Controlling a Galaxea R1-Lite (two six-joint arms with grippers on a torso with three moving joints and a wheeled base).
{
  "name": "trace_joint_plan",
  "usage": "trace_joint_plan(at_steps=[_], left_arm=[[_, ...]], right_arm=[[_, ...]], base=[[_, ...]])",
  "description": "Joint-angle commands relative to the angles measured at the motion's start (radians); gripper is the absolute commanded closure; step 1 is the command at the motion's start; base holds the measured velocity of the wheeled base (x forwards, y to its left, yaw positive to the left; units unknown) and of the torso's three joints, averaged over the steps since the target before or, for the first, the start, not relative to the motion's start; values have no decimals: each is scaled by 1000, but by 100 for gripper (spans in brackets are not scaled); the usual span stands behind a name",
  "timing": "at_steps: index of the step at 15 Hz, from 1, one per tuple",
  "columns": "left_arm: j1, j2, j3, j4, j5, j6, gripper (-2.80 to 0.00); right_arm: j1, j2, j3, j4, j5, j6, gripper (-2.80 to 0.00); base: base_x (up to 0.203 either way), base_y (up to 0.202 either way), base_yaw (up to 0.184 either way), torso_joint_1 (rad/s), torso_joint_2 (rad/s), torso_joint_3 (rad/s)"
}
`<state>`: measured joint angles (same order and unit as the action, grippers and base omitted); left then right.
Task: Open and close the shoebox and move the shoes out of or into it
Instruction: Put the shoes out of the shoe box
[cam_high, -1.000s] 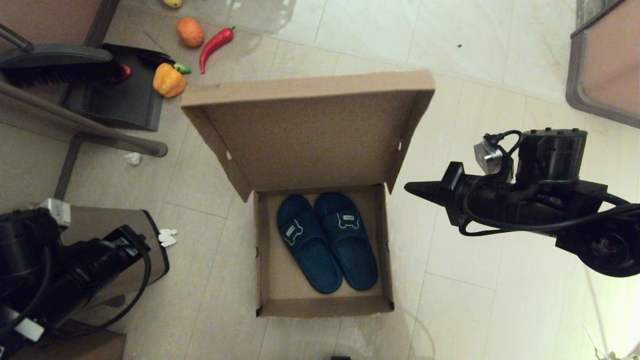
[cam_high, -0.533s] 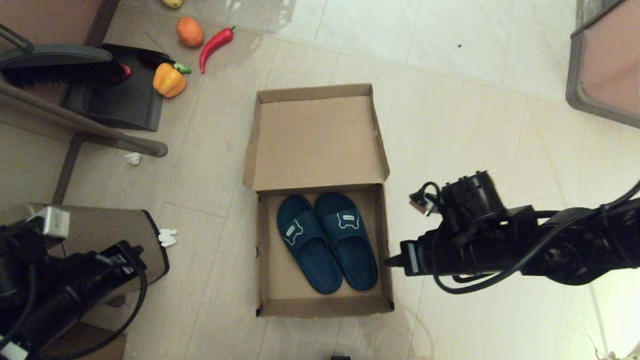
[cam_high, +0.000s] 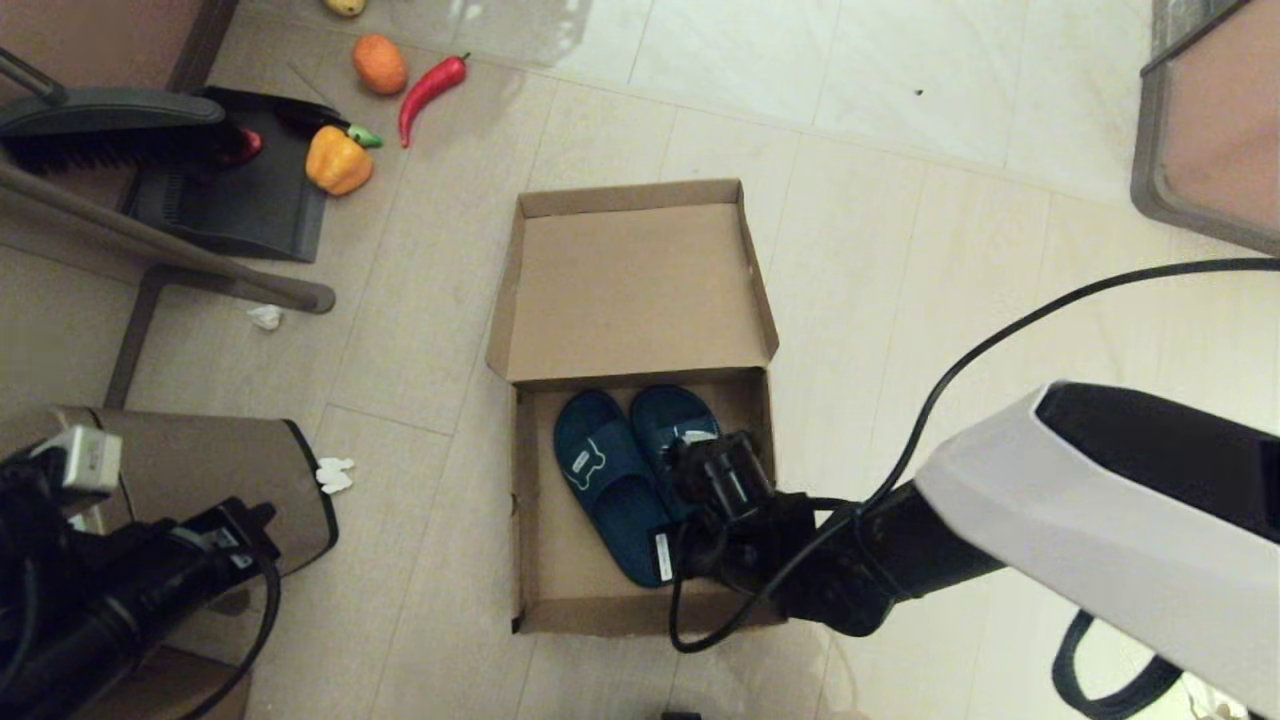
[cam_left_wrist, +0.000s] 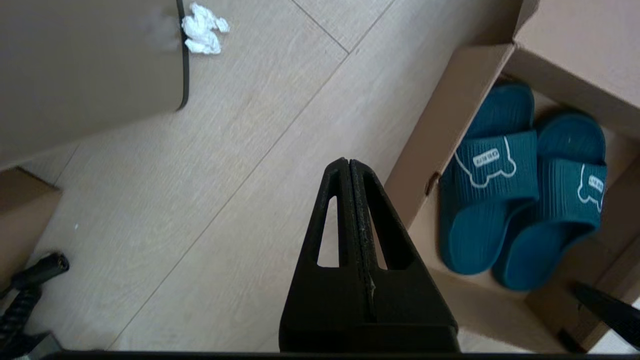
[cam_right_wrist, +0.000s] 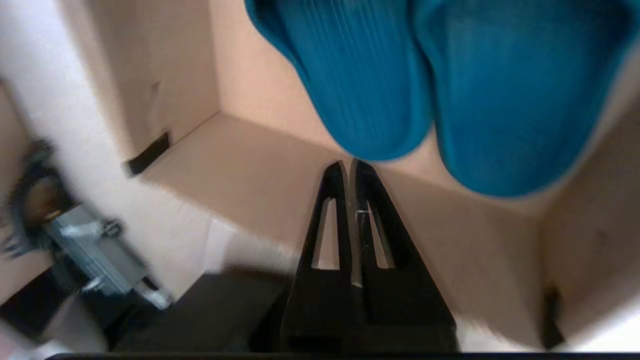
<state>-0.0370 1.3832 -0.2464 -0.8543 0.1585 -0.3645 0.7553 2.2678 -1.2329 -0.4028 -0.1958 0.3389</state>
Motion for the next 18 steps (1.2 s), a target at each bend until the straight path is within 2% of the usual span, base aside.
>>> trace_joint_plan(at_steps=[1, 4, 7, 10, 12, 15, 18], left_arm=[[0, -13, 9, -5, 3, -2, 0], [0, -23, 16, -5, 6, -2, 0], [0, -21, 17, -5, 7, -2, 0], [0, -26, 20, -5, 9, -4, 0], [1, -33, 23, -3, 13, -2, 0], [0, -56, 25, 4, 13, 3, 0], [0, -62, 29, 4, 13, 4, 0]], right_arm=[[13, 88, -44, -5, -17, 2, -280], [11, 135, -96, -10, -115, -5, -280], [-4, 183, -192, -7, -197, -54, -280], [-13, 256, -328, -4, -224, -78, -280], [-16, 324, -414, 1, -283, -104, -280], [-20, 380, -497, 11, -313, -151, -280], [-31, 417, -571, 24, -382, -185, -280]], base=[[0, 0, 0, 0, 0, 0], [0, 0, 0, 0, 0, 0], [0, 0, 0, 0, 0, 0], [0, 0, 0, 0, 0, 0], [0, 0, 0, 0, 0, 0], [0, 0, 0, 0, 0, 0], [0, 0, 0, 0, 0, 0]])
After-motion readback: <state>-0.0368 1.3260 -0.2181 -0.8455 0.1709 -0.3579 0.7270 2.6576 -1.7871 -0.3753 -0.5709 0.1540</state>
